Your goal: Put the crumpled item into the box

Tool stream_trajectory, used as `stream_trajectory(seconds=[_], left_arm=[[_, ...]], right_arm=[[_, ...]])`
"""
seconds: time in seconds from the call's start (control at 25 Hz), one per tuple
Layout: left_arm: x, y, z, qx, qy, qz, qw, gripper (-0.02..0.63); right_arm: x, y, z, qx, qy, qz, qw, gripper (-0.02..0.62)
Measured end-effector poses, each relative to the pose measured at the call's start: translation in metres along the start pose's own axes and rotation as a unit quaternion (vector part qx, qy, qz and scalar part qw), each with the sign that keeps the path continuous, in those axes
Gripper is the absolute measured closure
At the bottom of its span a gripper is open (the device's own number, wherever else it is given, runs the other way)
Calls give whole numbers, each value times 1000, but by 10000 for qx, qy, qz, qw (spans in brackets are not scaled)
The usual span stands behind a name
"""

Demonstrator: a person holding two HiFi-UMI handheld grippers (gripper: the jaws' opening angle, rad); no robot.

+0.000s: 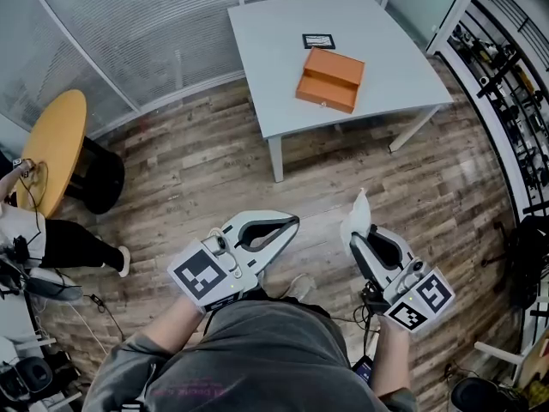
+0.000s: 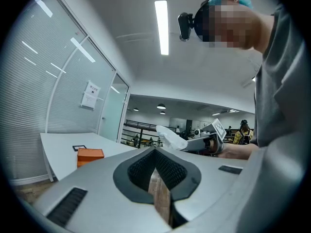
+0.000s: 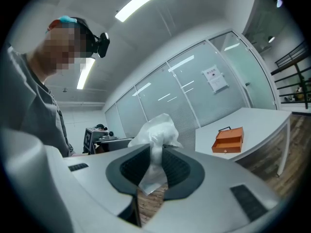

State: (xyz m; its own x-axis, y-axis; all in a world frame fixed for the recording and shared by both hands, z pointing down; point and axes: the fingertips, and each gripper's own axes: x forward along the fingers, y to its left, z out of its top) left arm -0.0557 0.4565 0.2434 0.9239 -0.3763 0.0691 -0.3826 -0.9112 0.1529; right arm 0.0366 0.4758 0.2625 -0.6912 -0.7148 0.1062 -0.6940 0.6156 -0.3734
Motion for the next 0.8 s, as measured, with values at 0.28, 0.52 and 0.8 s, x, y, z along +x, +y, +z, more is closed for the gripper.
stream_trajectory(seconds=[0.28, 0.52, 0.8], left_arm=[[13, -21, -4, 58, 1, 39, 10000, 594], [21, -42, -8, 101, -16, 151, 9998, 594], [30, -62, -10, 130, -6, 232, 9996, 594]], right_arm=[[-25, -6, -5, 52, -13, 71, 10000, 518], [-49, -9, -10, 54, 1, 183, 9998, 518], [-73, -16, -15, 147, 12, 253, 9996, 518]])
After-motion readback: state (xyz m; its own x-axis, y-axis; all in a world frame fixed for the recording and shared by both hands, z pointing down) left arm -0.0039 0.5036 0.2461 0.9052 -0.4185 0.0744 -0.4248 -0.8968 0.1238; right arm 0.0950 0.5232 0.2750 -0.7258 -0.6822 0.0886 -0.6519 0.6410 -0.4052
